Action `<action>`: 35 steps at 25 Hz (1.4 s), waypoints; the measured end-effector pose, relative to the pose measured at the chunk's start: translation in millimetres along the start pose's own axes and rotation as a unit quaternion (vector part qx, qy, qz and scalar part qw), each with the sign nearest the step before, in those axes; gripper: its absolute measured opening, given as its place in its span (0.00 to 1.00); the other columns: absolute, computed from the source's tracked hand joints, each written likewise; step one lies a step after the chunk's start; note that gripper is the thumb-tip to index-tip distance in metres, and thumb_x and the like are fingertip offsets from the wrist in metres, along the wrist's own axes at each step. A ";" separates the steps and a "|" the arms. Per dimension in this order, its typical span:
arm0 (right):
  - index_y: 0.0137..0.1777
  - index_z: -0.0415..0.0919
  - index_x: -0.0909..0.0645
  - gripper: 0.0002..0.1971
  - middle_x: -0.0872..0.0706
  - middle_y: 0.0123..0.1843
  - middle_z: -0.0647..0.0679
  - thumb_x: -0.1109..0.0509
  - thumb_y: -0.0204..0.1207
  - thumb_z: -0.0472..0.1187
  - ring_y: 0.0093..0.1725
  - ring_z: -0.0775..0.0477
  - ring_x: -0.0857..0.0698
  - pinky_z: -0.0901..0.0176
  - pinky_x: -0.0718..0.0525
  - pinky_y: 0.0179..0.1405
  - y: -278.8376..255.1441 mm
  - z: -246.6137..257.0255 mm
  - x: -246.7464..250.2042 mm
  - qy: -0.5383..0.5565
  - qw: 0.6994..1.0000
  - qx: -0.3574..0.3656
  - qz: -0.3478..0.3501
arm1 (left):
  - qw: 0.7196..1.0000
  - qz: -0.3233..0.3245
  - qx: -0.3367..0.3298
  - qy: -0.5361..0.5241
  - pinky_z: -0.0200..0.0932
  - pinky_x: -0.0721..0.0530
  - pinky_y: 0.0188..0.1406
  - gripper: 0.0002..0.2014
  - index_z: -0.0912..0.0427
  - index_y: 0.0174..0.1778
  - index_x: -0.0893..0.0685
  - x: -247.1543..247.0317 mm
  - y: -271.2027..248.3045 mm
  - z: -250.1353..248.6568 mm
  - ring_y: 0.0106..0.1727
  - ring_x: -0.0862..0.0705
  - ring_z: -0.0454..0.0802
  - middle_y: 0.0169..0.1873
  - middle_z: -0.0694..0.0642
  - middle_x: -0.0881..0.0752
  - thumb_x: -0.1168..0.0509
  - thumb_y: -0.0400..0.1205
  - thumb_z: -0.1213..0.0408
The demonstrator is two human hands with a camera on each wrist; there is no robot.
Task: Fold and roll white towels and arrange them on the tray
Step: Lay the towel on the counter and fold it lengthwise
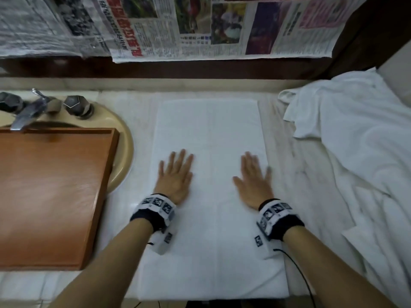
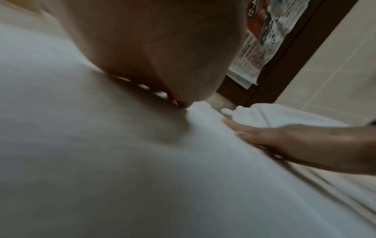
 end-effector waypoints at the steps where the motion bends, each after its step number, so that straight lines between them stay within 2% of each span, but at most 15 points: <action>1: 0.84 0.44 0.70 0.35 0.74 0.84 0.51 0.57 0.87 0.56 0.83 0.49 0.71 0.28 0.64 0.79 -3.9 -28.6 5.6 0.023 0.995 -0.092 -0.010 | 0.998 -0.016 0.063 -0.011 0.60 0.67 0.82 0.28 0.45 0.86 0.61 6.6 -4.7 26.4 0.84 0.68 0.51 0.84 0.47 0.66 0.60 0.90 0.50; 3: 0.84 0.41 0.71 0.36 0.76 0.83 0.49 0.57 0.86 0.57 0.83 0.46 0.71 0.26 0.66 0.78 -25.3 -41.1 11.2 0.027 0.988 -0.154 -0.010 | 0.993 -0.014 0.115 -0.032 0.62 0.65 0.81 0.29 0.50 0.86 0.61 13.0 -22.7 41.1 0.84 0.66 0.54 0.84 0.50 0.66 0.61 0.89 0.49; 7: 0.85 0.45 0.68 0.33 0.73 0.83 0.54 0.56 0.88 0.54 0.83 0.51 0.70 0.29 0.62 0.80 -61.8 58.7 -34.1 -0.033 0.990 0.139 0.019 | 0.995 0.034 -0.083 -0.044 0.56 0.67 0.81 0.28 0.50 0.86 0.61 -28.2 -64.8 -61.3 0.84 0.67 0.50 0.84 0.49 0.65 0.62 0.90 0.50; 9: 0.85 0.45 0.67 0.32 0.72 0.84 0.54 0.57 0.88 0.53 0.83 0.52 0.70 0.31 0.62 0.81 -65.0 35.9 -40.2 -0.038 0.994 0.096 0.016 | 0.997 0.012 -0.072 -0.009 0.55 0.69 0.81 0.28 0.47 0.86 0.61 -39.7 -77.5 -42.4 0.84 0.68 0.49 0.84 0.47 0.65 0.60 0.90 0.50; 12: 0.84 0.42 0.70 0.34 0.74 0.84 0.50 0.58 0.87 0.56 0.83 0.48 0.70 0.28 0.65 0.79 -68.3 -31.1 -26.0 0.001 0.993 -0.115 -0.008 | 0.991 -0.039 0.123 -0.021 0.60 0.68 0.81 0.29 0.48 0.86 0.61 -29.8 -91.3 35.0 0.84 0.68 0.52 0.84 0.50 0.66 0.60 0.89 0.50; 13: 0.84 0.41 0.70 0.35 0.74 0.84 0.49 0.58 0.87 0.56 0.84 0.47 0.70 0.27 0.65 0.79 -75.6 -29.5 -25.7 0.015 0.991 -0.132 -0.012 | 0.986 -0.043 0.156 -0.043 0.61 0.67 0.81 0.29 0.50 0.86 0.61 -27.7 -98.3 41.9 0.84 0.67 0.54 0.84 0.52 0.66 0.60 0.89 0.49; 14: 0.84 0.41 0.70 0.35 0.73 0.85 0.49 0.56 0.87 0.55 0.84 0.46 0.69 0.27 0.65 0.79 -81.6 -10.1 -28.6 0.021 0.995 -0.091 -0.022 | 0.988 -0.048 0.135 -0.058 0.62 0.67 0.81 0.30 0.53 0.86 0.61 -28.6 -102.0 28.7 0.84 0.67 0.54 0.84 0.54 0.66 0.61 0.89 0.50; 17: 0.85 0.45 0.66 0.32 0.70 0.85 0.52 0.55 0.88 0.51 0.84 0.49 0.69 0.29 0.62 0.80 -110.0 70.0 -68.3 -0.003 0.992 0.127 -0.005 | 0.997 -0.018 -0.051 -0.048 0.60 0.65 0.83 0.29 0.53 0.86 0.61 -57.2 -121.6 -46.2 0.84 0.67 0.51 0.84 0.51 0.66 0.64 0.89 0.50; 18: 0.85 0.47 0.65 0.31 0.70 0.85 0.53 0.55 0.88 0.51 0.83 0.50 0.70 0.30 0.61 0.80 -117.6 73.1 -78.0 -0.018 0.989 0.146 -0.002 | 0.997 -0.007 -0.077 -0.026 0.60 0.65 0.83 0.28 0.51 0.86 0.61 -66.5 -129.9 -52.0 0.84 0.68 0.49 0.84 0.49 0.66 0.64 0.89 0.49; 20: 0.86 0.49 0.65 0.31 0.71 0.85 0.54 0.56 0.88 0.53 0.83 0.50 0.70 0.31 0.62 0.80 -116.6 37.2 -81.3 -0.027 0.996 0.077 -0.025 | 0.999 -0.029 -0.043 0.010 0.56 0.69 0.82 0.29 0.47 0.85 0.62 -68.0 -136.4 -22.9 0.84 0.68 0.49 0.83 0.47 0.67 0.66 0.88 0.48; 23: 0.85 0.47 0.68 0.33 0.73 0.84 0.51 0.58 0.87 0.57 0.83 0.45 0.71 0.27 0.68 0.77 -129.5 -20.1 -78.9 0.004 0.993 -0.095 -0.062 | 0.995 -0.042 0.088 -0.013 0.56 0.73 0.79 0.29 0.48 0.85 0.64 -62.1 -151.1 27.1 0.83 0.70 0.51 0.83 0.52 0.69 0.64 0.88 0.47; 24: 0.85 0.45 0.68 0.33 0.72 0.85 0.50 0.58 0.86 0.56 0.84 0.44 0.70 0.26 0.68 0.76 -137.0 -12.3 -81.4 0.008 0.993 -0.082 -0.086 | 0.995 -0.042 0.089 -0.025 0.58 0.73 0.79 0.30 0.50 0.85 0.64 -64.6 -155.8 22.8 0.83 0.70 0.52 0.83 0.53 0.69 0.64 0.89 0.46; 28: 0.86 0.47 0.56 0.31 0.60 0.87 0.52 0.62 0.84 0.55 0.86 0.49 0.61 0.27 0.56 0.80 -163.3 66.9 -120.4 -0.055 0.982 0.144 -0.107 | 0.998 -0.048 -0.043 0.024 0.61 0.70 0.81 0.31 0.51 0.86 0.62 -95.9 -171.6 -46.5 0.84 0.69 0.49 0.84 0.49 0.67 0.71 0.85 0.45; 33: 0.86 0.52 0.55 0.31 0.60 0.87 0.52 0.59 0.84 0.58 0.86 0.48 0.61 0.31 0.57 0.81 -162.9 11.5 -106.8 -0.070 0.986 0.046 -0.144 | 0.995 -0.096 -0.017 0.037 0.59 0.64 0.83 0.31 0.46 0.86 0.59 -83.7 -173.1 -4.2 0.85 0.64 0.47 0.85 0.46 0.62 0.63 0.87 0.42; 35: 0.86 0.50 0.59 0.31 0.64 0.87 0.51 0.61 0.85 0.58 0.85 0.47 0.64 0.28 0.61 0.80 -162.8 -17.7 -99.9 -0.048 0.988 -0.046 -0.136 | 0.995 -0.096 0.037 0.018 0.58 0.65 0.83 0.31 0.47 0.86 0.60 -76.9 -173.0 14.9 0.85 0.66 0.46 0.85 0.47 0.64 0.63 0.88 0.43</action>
Point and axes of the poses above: each hand's wrist, its own y-axis towards the middle knuckle, its own x-axis out of the back of the hand, z = x × y, the point moved 6 cm from there along y, towards the middle knuckle
